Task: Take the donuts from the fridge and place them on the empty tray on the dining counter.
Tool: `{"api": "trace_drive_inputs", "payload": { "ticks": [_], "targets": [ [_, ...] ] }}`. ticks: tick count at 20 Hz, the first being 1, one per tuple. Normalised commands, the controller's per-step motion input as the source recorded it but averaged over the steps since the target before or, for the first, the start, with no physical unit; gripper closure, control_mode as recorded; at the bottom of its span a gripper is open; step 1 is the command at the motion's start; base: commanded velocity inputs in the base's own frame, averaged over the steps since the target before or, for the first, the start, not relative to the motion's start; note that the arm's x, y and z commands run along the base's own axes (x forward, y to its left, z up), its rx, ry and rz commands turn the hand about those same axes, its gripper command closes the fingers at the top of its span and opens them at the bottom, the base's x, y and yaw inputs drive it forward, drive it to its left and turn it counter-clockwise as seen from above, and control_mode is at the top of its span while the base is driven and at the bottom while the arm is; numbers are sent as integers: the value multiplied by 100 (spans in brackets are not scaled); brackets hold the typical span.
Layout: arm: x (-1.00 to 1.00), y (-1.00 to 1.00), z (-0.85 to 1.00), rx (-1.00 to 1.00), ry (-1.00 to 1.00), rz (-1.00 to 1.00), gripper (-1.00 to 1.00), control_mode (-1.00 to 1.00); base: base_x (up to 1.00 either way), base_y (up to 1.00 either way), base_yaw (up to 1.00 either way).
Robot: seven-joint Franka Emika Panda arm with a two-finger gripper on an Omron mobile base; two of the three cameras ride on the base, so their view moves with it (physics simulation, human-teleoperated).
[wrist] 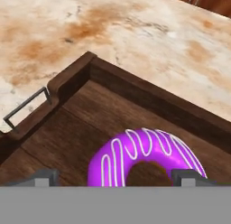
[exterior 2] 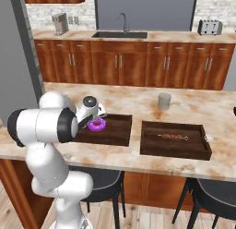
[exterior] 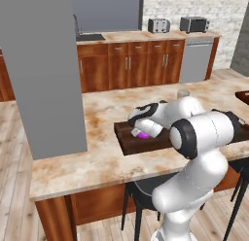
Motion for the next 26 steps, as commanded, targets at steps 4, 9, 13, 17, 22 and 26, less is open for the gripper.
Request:
{"api": "trace_drive_inputs", "payload": {
  "ticks": [4, 9, 13, 17, 22, 26],
  "targets": [
    [0, -23, 100, 2, 1, 0, -100, -100, 0, 0, 0],
    [-16, -40, 100, 0, 5, 0, -100, -100, 0, 0, 0],
    [-49, -39, 100, 1, 6, -2, -100, -100, 0, 0, 0],
    [-94, -25, 100, 0, 0, -3, -100, -100, 0, 0, 0],
    [-100, -10, 70, 0, -12, -4, -100, -100, 0, 0, 0],
    [-100, 0, 16, 0, -30, 0, -100, -100, 0, 0, 0]
  ]
}}
